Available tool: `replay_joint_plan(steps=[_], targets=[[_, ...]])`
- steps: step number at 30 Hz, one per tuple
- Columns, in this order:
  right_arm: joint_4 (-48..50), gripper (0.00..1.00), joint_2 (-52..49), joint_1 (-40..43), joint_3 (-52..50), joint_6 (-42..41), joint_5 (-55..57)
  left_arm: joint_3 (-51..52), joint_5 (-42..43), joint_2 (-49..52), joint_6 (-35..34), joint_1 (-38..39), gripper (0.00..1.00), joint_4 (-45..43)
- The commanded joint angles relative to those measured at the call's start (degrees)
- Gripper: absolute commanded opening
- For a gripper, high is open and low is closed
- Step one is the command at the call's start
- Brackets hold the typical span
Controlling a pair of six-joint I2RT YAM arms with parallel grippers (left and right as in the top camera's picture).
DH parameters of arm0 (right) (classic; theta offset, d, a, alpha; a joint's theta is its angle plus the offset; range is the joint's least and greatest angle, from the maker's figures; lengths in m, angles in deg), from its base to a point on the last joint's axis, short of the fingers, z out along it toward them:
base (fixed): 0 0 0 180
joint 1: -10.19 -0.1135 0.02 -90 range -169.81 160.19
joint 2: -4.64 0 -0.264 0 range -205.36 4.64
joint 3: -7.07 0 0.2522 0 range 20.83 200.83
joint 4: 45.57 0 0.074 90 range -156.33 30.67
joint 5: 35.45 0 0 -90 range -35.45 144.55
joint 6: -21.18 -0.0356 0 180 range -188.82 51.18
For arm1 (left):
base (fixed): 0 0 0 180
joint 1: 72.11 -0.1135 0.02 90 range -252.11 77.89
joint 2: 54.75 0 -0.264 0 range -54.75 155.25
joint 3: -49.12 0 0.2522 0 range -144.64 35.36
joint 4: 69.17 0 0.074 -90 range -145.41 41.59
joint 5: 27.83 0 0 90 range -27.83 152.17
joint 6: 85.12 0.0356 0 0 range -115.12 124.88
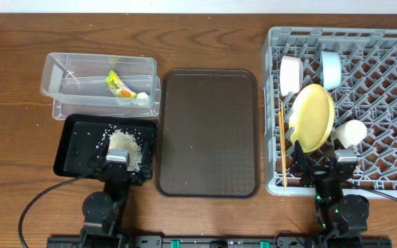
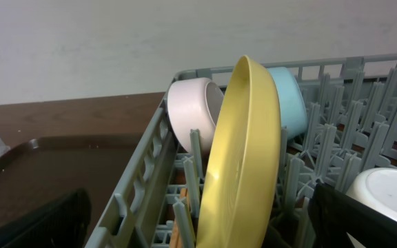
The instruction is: Sort waste into correct bins and load items into the dishwasher rack
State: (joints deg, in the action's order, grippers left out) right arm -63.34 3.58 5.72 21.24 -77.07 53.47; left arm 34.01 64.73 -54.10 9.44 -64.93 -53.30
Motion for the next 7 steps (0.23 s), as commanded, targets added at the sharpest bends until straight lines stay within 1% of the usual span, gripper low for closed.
replay_joint_plan(steps=[1,7], targets=[[-0.24,0.99,0.35,-0.81,-0.04,0.83,0.02,1.11,-1.75,-0.35,0.59,-0.26,0.98,1.92],[-0.26,0.99,0.35,-0.81,-0.04,0.83,0.02,1.11,-1.75,-0.35,0.57,-0.26,0.98,1.92]])
